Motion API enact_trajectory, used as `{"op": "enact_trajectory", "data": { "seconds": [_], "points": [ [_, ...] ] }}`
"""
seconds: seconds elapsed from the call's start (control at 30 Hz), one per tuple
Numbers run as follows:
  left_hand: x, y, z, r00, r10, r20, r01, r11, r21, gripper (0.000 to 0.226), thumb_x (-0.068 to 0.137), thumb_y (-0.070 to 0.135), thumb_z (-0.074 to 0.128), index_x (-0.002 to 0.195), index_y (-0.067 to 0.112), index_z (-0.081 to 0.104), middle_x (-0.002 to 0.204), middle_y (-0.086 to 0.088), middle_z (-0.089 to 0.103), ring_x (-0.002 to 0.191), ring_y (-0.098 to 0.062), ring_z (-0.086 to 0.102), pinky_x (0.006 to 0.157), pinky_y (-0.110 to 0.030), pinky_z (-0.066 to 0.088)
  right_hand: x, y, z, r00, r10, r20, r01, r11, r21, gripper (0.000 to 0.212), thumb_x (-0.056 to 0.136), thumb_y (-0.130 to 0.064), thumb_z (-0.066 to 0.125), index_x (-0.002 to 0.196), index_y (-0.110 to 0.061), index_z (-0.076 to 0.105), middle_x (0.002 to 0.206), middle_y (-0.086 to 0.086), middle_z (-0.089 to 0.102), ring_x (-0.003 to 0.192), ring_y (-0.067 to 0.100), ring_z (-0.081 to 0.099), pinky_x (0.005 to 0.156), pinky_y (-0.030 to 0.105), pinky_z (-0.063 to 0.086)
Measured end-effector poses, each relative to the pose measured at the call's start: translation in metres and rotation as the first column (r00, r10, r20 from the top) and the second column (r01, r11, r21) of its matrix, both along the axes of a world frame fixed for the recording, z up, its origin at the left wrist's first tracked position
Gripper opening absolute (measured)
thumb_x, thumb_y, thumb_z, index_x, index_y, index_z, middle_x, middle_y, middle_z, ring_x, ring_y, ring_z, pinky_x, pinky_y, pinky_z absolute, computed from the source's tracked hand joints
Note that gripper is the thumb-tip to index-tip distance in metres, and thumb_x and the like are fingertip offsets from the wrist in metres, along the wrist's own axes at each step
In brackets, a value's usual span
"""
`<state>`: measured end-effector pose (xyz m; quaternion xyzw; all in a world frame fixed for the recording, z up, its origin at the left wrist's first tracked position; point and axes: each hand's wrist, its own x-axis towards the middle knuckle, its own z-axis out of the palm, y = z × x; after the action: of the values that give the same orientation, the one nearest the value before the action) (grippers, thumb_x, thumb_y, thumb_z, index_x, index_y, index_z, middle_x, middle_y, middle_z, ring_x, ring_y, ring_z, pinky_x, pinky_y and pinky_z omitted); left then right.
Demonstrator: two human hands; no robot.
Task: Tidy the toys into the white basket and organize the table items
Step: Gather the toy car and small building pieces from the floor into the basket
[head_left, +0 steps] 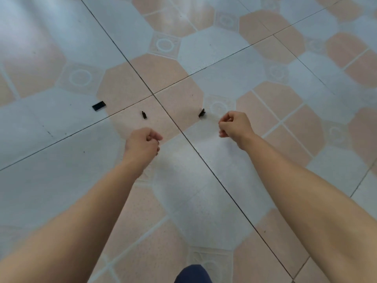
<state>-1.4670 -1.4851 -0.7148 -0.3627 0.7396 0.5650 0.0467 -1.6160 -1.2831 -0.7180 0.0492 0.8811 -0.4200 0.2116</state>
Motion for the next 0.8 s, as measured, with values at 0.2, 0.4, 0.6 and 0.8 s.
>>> {"op": "enact_trajectory", "data": {
  "seconds": [0.2,0.4,0.6,0.8],
  "points": [
    [-0.009,-0.044,-0.011,0.991,0.005,0.136,0.046,0.929,-0.368,0.021,0.079,0.025,0.071,0.094,0.014,0.062,0.104,-0.011,0.058,0.093,-0.029,0.061,0.087,-0.039,0.049,-0.032,-0.047,-0.001,0.998,-0.054,0.024,0.056,0.997,-0.061,0.022,0.083,-0.001,0.058,0.067,-0.012,0.049,0.066,0.005,0.051,0.057,0.017,0.05,0.05,0.025,0.049],
    [-0.01,-0.05,-0.024,0.965,-0.121,0.233,0.221,0.853,-0.473,0.02,0.075,0.018,0.075,0.088,0.009,0.063,0.099,-0.01,0.051,0.088,-0.029,0.053,0.074,-0.03,0.037,-0.03,-0.081,-0.018,0.971,0.22,-0.093,-0.183,0.935,0.303,0.024,0.072,-0.016,0.077,0.077,-0.014,0.054,0.098,0.012,0.065,0.088,0.027,0.065,0.079,0.035,0.054],
    [-0.008,-0.063,-0.028,0.982,-0.11,0.156,0.169,0.881,-0.442,0.01,0.081,0.018,0.067,0.087,0.011,0.062,0.086,-0.005,0.06,0.08,-0.024,0.056,0.07,-0.03,0.043,-0.016,-0.114,-0.015,0.958,0.277,-0.072,-0.254,0.938,0.236,0.012,0.073,0.004,0.058,0.073,-0.007,0.063,0.08,0.01,0.064,0.077,0.026,0.064,0.065,0.033,0.058],
    [-0.022,-0.101,-0.019,0.915,0.402,-0.01,-0.402,0.915,0.035,0.029,0.089,-0.001,0.036,0.084,0.005,0.064,0.067,-0.008,0.055,0.051,-0.015,0.048,0.051,-0.024,0.044,0.007,-0.163,-0.005,0.957,0.192,0.219,-0.124,0.95,-0.288,0.028,0.088,0.005,0.04,0.071,-0.009,0.058,0.068,0.006,0.05,0.059,0.015,0.044,0.052,0.024,0.04]
  ]
}}
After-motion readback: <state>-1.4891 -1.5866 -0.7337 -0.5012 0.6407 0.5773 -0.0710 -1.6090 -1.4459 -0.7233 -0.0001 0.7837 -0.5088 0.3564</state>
